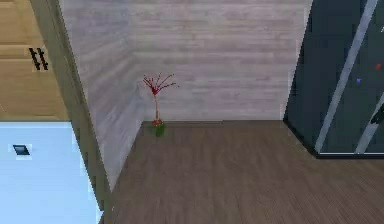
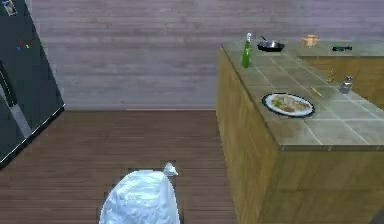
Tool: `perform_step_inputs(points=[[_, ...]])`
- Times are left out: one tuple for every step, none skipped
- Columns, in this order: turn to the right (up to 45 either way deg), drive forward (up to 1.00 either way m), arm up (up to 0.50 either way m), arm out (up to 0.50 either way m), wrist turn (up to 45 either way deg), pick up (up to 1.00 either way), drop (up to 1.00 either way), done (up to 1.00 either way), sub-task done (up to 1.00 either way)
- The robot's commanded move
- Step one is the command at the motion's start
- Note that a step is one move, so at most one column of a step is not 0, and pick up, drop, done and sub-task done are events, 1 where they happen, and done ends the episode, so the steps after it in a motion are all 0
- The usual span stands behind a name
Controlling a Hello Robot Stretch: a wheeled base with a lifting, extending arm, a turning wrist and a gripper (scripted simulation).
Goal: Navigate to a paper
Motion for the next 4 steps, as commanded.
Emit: perform_step_inputs(points=[[-39.0, 0.0, 0.0, 0.0, 0.0, 0.0, 0.0, 0.0, 0.0], [0.0, 0.45, 0.0, 0.0, 0.0, 0.0, 0.0, 0.0, 0.0], [0.0, 0.5, 0.0, 0.0, 0.0, 0.0, 0.0, 0.0, 0.0], [-42.0, 0.0, 0.0, 0.0, 0.0, 0.0, 0.0, 0.0, 0.0]])
